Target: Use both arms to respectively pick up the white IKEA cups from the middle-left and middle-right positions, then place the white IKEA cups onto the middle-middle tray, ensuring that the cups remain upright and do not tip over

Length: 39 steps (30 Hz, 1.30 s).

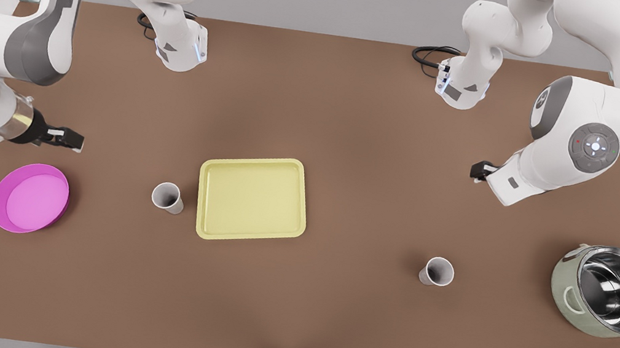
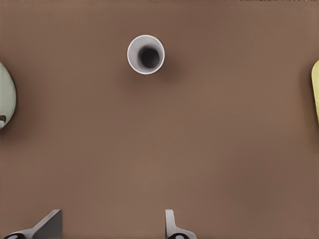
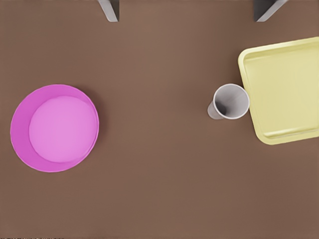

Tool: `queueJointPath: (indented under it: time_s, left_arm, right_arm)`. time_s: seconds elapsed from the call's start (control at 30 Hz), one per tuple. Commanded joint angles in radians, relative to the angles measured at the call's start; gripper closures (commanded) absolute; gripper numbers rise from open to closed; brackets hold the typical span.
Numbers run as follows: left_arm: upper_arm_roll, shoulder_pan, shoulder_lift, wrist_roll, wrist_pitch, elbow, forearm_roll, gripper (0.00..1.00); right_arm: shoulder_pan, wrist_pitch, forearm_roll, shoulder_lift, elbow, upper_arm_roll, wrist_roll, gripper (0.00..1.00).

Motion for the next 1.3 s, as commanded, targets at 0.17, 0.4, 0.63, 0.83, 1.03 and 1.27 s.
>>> queueJointPath:
  time_s: [0.17, 0.4, 0.63, 0.83, 1.03, 1.27]
  left_arm:
    - [0.000, 0.015, 0.054, -0.017, 0.089, 0.002, 0.003, 0.00]
    - [-0.001, 0.095, 0.471, -0.016, 0.671, 0.075, -0.055, 0.00]
    - [-0.001, 0.113, 0.538, 0.013, 0.763, 0.052, -0.098, 0.00]
    - [-0.003, 0.113, 0.567, 0.026, 0.760, 0.012, -0.098, 0.00]
    - [-0.024, 0.116, 0.563, -0.032, 0.729, -0.009, -0.165, 0.79]
    - [-0.058, 0.097, 0.483, -0.048, 0.639, -0.008, -0.162, 0.79]
  right_arm:
    - [0.006, 0.010, -0.001, 0.004, -0.003, -0.001, -0.007, 0.00]
    - [0.008, 0.012, -0.001, 0.035, 0.002, -0.001, 0.001, 0.00]
    - [0.009, 0.004, 0.002, 0.047, -0.010, 0.001, 0.010, 0.00]
    - [0.008, 0.004, 0.004, 0.049, -0.012, 0.001, 0.010, 0.00]
    - [0.008, 0.004, 0.004, 0.061, -0.010, 0.002, 0.010, 0.00]
    - [0.000, -0.002, 0.004, 0.062, -0.009, 0.001, -0.004, 0.00]
